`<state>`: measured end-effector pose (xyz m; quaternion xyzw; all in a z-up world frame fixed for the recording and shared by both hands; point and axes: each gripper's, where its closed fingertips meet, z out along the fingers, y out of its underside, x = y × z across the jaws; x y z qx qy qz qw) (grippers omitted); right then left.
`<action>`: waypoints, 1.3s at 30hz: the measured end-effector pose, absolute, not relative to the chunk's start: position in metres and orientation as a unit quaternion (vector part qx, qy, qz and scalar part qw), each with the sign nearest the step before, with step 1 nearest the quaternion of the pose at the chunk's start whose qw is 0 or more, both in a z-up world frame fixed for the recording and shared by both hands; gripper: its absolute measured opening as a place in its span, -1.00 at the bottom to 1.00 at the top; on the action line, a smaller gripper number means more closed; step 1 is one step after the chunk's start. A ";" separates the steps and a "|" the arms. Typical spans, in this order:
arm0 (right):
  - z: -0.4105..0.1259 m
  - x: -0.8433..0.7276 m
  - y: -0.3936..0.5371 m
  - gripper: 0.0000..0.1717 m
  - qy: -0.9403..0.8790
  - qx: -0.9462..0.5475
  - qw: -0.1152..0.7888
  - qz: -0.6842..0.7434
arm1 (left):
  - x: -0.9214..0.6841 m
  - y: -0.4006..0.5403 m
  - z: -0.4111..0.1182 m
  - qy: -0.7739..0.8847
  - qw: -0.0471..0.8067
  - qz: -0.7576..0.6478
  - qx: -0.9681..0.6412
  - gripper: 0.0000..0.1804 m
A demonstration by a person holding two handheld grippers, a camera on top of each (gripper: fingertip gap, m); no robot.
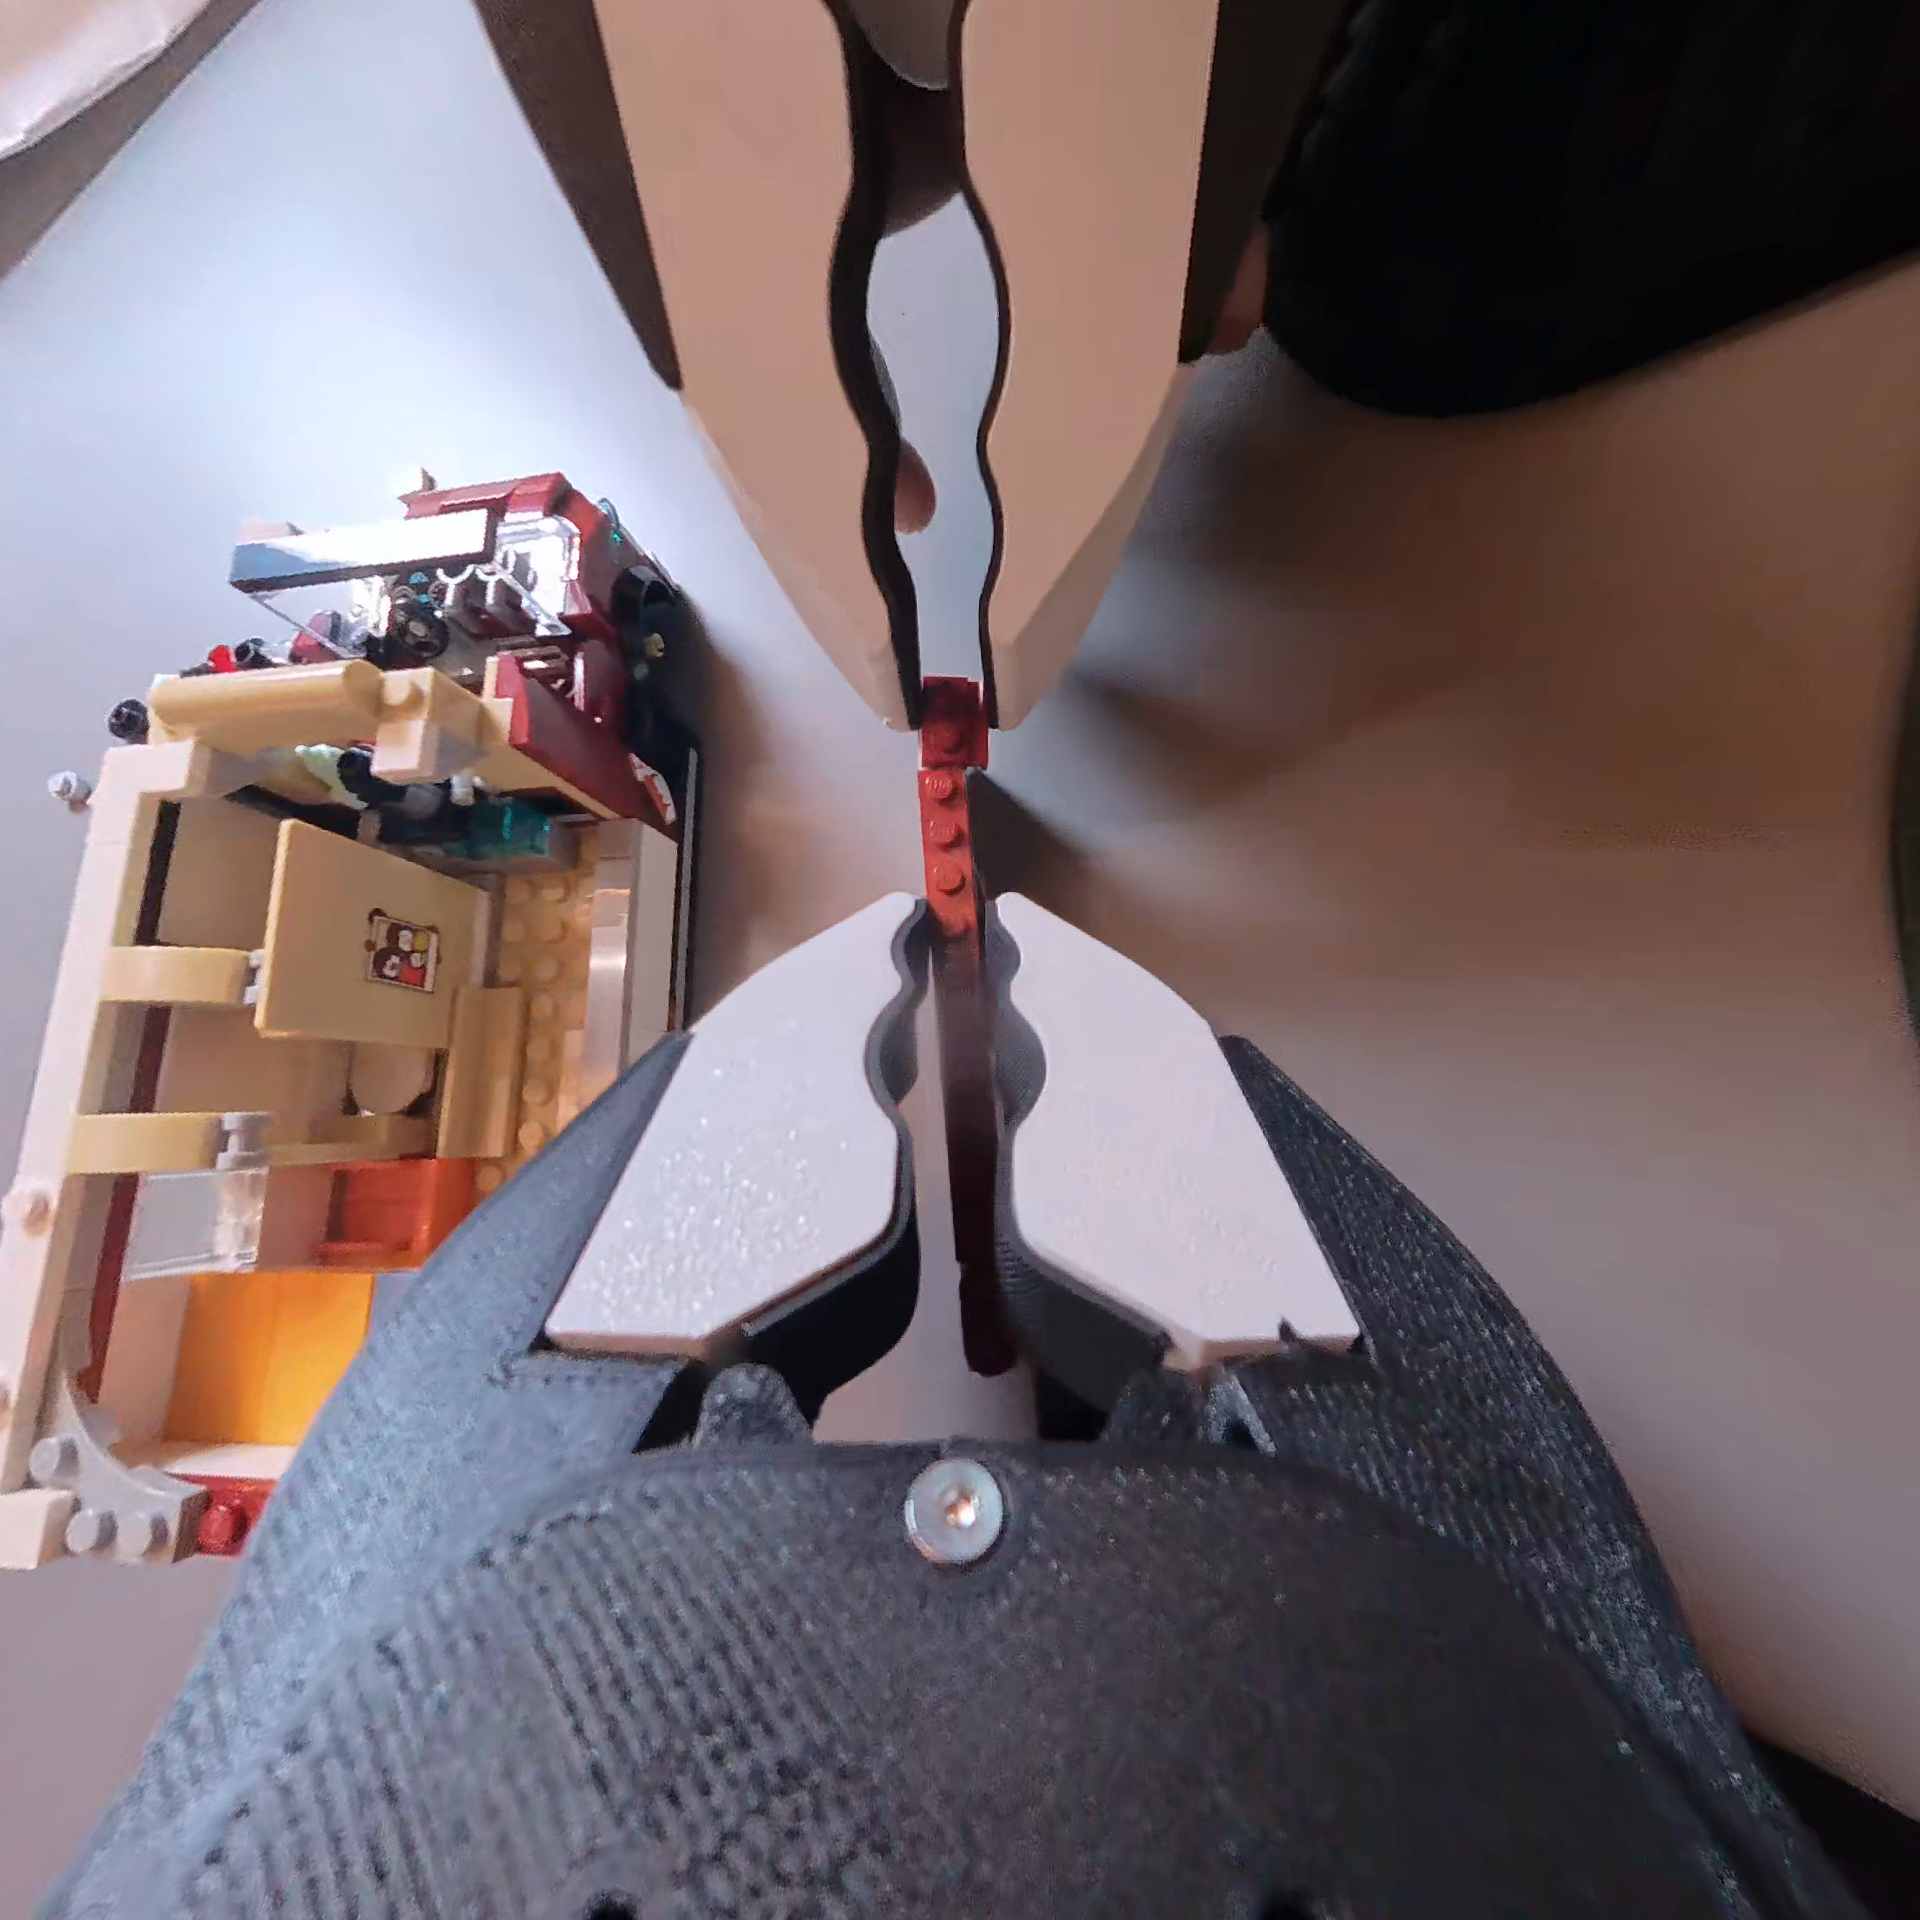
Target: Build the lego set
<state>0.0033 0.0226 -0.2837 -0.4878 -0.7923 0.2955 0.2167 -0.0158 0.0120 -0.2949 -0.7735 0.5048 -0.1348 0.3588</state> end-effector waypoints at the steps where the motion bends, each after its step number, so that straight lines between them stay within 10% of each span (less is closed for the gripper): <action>1: -0.284 0.003 0.023 -0.87 -0.796 -0.488 0.208 0.292 | -0.016 0.012 -0.295 0.507 0.357 -0.135 -0.773 -0.89; 17: -0.297 0.007 0.019 -0.87 -0.802 -0.505 0.023 0.319 | -0.012 0.014 -0.296 0.512 0.333 -0.212 -0.763 -0.90; 39: -0.285 0.004 0.016 -0.85 -0.738 -0.542 0.010 0.403 | -0.013 0.009 -0.302 0.529 0.322 -0.200 -0.759 -0.89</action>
